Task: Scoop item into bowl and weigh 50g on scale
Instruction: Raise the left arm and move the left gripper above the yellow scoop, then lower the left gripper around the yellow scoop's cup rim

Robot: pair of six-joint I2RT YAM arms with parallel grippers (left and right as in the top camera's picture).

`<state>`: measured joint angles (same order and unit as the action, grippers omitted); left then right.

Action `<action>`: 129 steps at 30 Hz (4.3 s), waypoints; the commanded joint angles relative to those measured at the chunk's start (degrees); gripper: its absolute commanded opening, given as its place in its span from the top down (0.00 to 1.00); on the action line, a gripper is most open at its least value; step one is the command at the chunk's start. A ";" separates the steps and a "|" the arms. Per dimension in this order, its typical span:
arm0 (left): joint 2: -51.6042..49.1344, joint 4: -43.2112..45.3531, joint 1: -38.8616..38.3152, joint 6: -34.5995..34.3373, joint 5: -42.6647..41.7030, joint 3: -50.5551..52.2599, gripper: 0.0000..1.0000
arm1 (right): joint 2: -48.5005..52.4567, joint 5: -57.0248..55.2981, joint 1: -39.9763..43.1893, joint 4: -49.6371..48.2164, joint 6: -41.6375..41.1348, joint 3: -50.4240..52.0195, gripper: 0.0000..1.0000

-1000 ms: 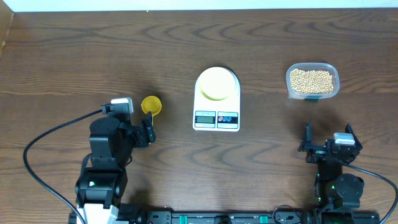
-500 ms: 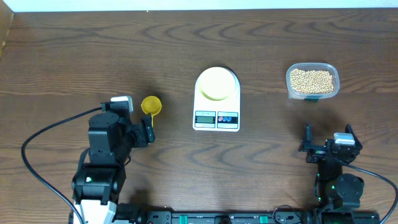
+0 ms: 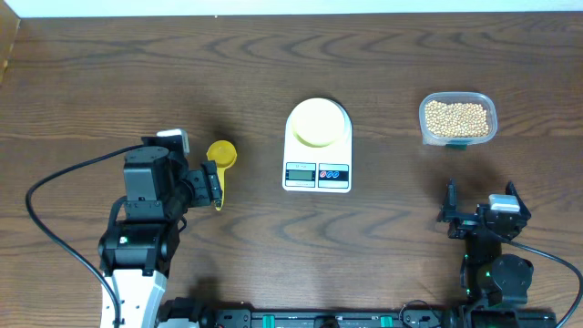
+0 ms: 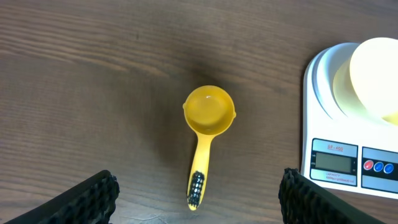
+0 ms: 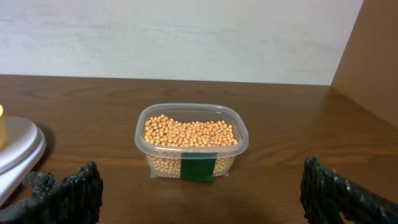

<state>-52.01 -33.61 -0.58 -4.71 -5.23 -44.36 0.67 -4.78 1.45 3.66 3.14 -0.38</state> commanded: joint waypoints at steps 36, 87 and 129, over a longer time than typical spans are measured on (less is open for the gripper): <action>-24.30 -18.69 4.17 2.78 -0.28 -24.46 0.15 | -0.35 -0.44 -0.48 0.22 -0.72 0.04 0.01; -50.75 -9.94 4.11 15.67 2.12 -28.98 0.15 | -0.35 -0.44 -0.48 0.22 -0.72 0.04 0.01; -50.77 -6.56 4.11 16.33 2.08 -27.21 0.15 | -0.35 -0.44 -0.48 0.22 -0.72 0.04 0.01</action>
<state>-102.02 -40.51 3.29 10.63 -4.08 -73.10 0.67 -4.78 1.45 3.66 3.14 -0.40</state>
